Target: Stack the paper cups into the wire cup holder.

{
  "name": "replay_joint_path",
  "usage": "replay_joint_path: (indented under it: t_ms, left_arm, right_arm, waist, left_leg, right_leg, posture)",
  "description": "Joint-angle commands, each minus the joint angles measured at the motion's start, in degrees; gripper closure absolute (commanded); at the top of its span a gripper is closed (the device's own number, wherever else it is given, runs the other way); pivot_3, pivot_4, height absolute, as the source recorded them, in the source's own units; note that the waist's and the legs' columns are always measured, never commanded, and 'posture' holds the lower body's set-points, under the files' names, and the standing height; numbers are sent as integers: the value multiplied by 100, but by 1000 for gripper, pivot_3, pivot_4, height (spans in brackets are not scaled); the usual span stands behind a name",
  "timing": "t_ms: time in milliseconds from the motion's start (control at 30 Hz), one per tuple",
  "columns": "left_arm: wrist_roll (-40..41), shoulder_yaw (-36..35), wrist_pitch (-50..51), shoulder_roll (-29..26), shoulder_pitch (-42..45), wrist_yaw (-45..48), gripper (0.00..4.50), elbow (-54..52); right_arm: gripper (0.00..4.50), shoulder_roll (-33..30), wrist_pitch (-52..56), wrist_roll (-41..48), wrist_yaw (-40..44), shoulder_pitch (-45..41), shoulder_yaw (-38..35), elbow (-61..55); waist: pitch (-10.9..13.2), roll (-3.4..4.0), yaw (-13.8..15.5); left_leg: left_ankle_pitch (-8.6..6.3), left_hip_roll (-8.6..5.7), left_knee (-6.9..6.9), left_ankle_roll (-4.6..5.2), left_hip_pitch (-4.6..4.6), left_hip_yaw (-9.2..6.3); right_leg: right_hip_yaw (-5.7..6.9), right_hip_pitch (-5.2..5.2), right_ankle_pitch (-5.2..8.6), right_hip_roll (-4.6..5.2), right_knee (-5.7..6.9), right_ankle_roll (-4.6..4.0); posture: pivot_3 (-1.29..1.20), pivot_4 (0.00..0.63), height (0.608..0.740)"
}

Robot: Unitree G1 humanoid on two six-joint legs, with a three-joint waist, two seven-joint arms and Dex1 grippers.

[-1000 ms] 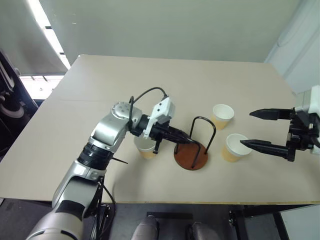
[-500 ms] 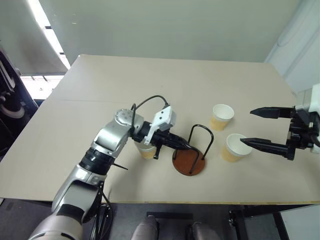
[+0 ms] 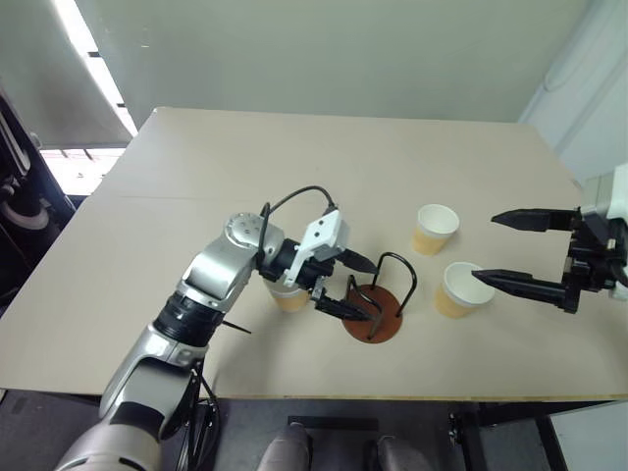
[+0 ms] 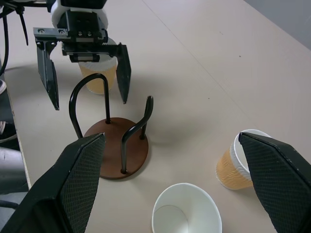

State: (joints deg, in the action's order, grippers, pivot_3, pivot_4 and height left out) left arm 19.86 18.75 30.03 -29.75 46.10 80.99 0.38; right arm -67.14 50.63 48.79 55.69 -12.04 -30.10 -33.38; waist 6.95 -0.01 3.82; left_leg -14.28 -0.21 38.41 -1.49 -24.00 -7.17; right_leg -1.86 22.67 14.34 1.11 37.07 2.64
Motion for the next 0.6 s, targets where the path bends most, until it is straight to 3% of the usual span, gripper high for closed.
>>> replay_joint_path:
  t_ms: [33,300,500,600]
  left_arm:
    - [80,-39,-29,-104,-7,82,9,-292]
    - [58,-255,-332,-511,115,221,9,-260]
    - [324,-788,-240,-818,296,184,9,-63]
    - [614,-1315,45,-930,640,-78,9,175]
  right_arm:
    - [0,-94,-70,53,14,-96,-23,-20]
    - [0,-72,15,269,-45,-275,74,-36]
    - [0,-75,52,341,-120,-386,150,0]
    - [0,-68,-98,57,-341,-782,572,228]
  waist:
    - [0,0,0]
    - [0,1,-5]
    - [0,1,-9]
    - [0,1,-30]
  left_leg:
    - [0,0,0,0,0,0]
    - [0,0,0,0,2,-1]
    - [-1,0,0,1,1,-2]
    - [0,2,0,1,2,-3]
  right_leg:
    - [0,0,0,0,0,0]
    - [0,0,0,0,0,0]
    - [0,0,0,0,-1,0]
    - [0,0,0,0,0,0]
  posture:
    - [0,150,740]
    - [0,150,740]
    - [0,150,740]
    - [0,150,740]
